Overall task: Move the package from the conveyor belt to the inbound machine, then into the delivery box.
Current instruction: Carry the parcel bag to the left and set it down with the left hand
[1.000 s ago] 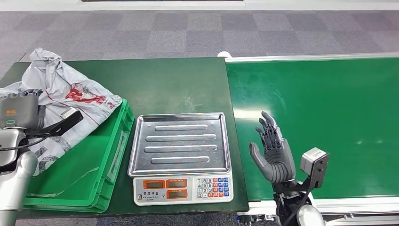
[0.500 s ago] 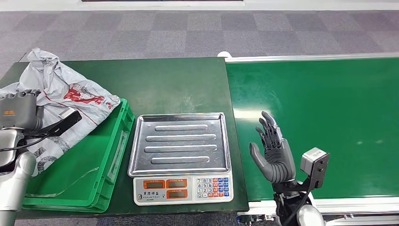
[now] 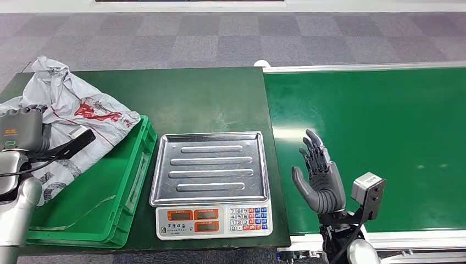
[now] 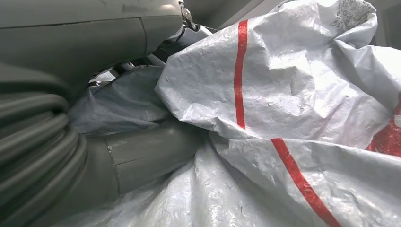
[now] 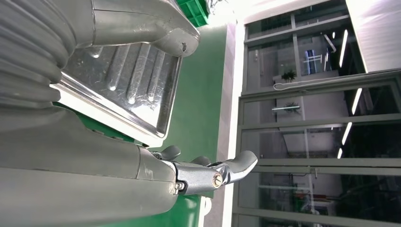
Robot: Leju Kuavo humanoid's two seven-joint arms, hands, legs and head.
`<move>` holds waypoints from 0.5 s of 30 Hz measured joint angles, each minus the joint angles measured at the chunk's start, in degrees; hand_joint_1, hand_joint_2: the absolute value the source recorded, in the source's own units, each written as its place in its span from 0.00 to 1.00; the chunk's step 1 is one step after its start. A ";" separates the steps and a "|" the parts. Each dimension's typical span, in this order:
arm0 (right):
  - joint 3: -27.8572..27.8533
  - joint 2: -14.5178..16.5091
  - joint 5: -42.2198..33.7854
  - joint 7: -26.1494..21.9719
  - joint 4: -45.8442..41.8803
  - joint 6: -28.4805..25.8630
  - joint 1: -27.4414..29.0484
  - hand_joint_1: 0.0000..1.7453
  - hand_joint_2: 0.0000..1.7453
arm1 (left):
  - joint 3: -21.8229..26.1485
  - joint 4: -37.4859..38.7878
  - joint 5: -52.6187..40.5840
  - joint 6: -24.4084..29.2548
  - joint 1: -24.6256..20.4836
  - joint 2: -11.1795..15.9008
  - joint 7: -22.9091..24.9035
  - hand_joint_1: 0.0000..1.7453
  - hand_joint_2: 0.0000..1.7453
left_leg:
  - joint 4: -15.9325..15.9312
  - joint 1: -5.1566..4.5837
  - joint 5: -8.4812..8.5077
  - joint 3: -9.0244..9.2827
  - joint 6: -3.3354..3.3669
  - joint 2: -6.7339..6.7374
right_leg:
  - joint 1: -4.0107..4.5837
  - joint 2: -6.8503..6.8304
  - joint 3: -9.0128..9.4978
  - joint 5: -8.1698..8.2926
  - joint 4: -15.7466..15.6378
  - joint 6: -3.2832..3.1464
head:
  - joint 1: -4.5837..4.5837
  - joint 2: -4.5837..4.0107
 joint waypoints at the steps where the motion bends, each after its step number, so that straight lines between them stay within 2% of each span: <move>1: 0.00 -0.01 0.48 0.68 0.01 0.07 -0.10 0.00 0.00 | 0.00 -0.01 1.28 -0.57 -0.08 -0.13 -1.11 0.00 1.00 | 0.00 0.00 0.00 0.00 0.00 0.00 | 0.00 0.00 -0.02 0.00 0.00 0.00 | -0.01 0.00; 3: 0.04 -0.03 2.24 2.83 0.43 0.20 -0.89 0.00 0.00 | -0.22 -0.08 6.43 -2.29 -0.59 -1.05 -4.54 0.00 1.00 | 0.01 -0.02 0.02 0.00 0.00 -0.04 | -0.01 -0.04 -0.04 0.01 0.00 0.00 | -0.01 0.00; 5: 0.20 -0.04 3.68 4.34 1.45 0.12 -2.46 0.00 0.00 | -1.37 -0.26 11.66 -3.32 -1.48 -2.62 -6.02 0.00 1.00 | 0.02 -0.03 0.05 -0.01 -0.01 -0.12 | -0.02 -0.12 0.00 0.03 0.00 0.00 | 0.01 0.00; 8: 0.41 -0.04 4.10 4.63 2.56 -0.08 -4.16 0.00 0.00 | -3.52 -0.48 14.56 -3.15 -2.58 -3.93 -4.80 0.00 1.00 | 0.03 -0.03 0.07 -0.01 -0.02 -0.09 | -0.02 -0.11 0.01 0.10 0.00 -0.03 | 0.02 0.00; 15: 0.44 -0.08 4.11 4.64 3.56 -0.49 -5.28 0.00 0.00 | -5.36 -0.65 15.42 -2.89 -3.41 -4.77 -4.55 0.00 1.00 | 0.02 -0.02 0.07 -0.01 -0.04 -0.07 | -0.01 -0.07 -0.04 0.10 0.00 -0.04 | 0.00 0.00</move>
